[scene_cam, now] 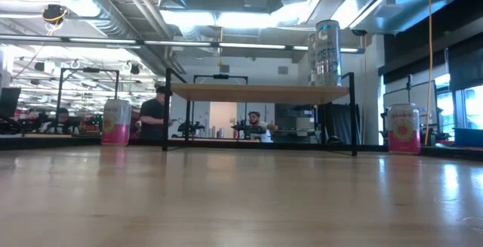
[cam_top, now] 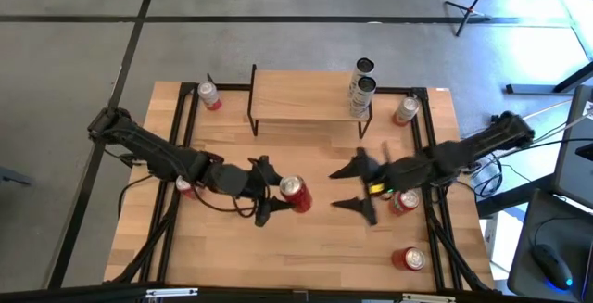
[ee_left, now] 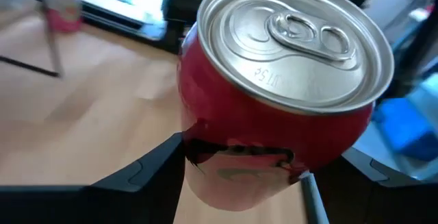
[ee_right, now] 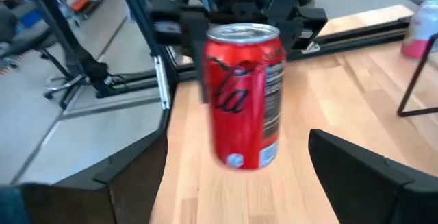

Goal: Place canned beverage on shelf
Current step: Put the left red-black soda can on the shelf

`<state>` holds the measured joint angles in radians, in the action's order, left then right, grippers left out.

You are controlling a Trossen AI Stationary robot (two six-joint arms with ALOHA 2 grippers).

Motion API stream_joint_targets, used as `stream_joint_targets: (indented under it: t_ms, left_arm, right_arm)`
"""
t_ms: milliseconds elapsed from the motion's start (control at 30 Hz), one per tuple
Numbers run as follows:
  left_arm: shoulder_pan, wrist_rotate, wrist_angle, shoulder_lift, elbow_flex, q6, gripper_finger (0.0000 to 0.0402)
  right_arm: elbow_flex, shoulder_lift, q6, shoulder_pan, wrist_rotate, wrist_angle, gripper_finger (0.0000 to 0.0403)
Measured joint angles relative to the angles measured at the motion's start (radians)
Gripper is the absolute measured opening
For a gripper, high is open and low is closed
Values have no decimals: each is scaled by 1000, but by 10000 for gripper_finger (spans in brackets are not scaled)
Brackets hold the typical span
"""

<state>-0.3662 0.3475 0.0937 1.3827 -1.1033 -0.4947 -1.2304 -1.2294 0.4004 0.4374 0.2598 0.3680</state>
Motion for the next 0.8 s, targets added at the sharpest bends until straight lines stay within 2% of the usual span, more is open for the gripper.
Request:
stream_joint_targets:
  t_ms: [133, 300, 433, 533, 633, 800]
  left_arm:
    - [68, 2, 133, 5, -107, 53, 250]
    - [188, 8, 286, 31, -263, 97, 250]
    - [286, 4, 315, 64, -369, 171, 250]
    - [368, -16, 323, 105, -429, 230, 250]
    - [452, -58, 330, 159, -489, 268, 250]
    - [576, -129, 329, 259, -587, 317, 249]
  right_arm:
    - [0, 109, -65, 0, -1, 110, 342]
    - [0, 218, -142, 0, 89, 171, 342]
    - [0, 280, -245, 0, 110, 181, 342]
    - [0, 318, -321, 1, 179, 178, 342]
    - [0, 362, -333, 0, 247, 200, 342]
    - [0, 425, -330, 0, 255, 271, 342]
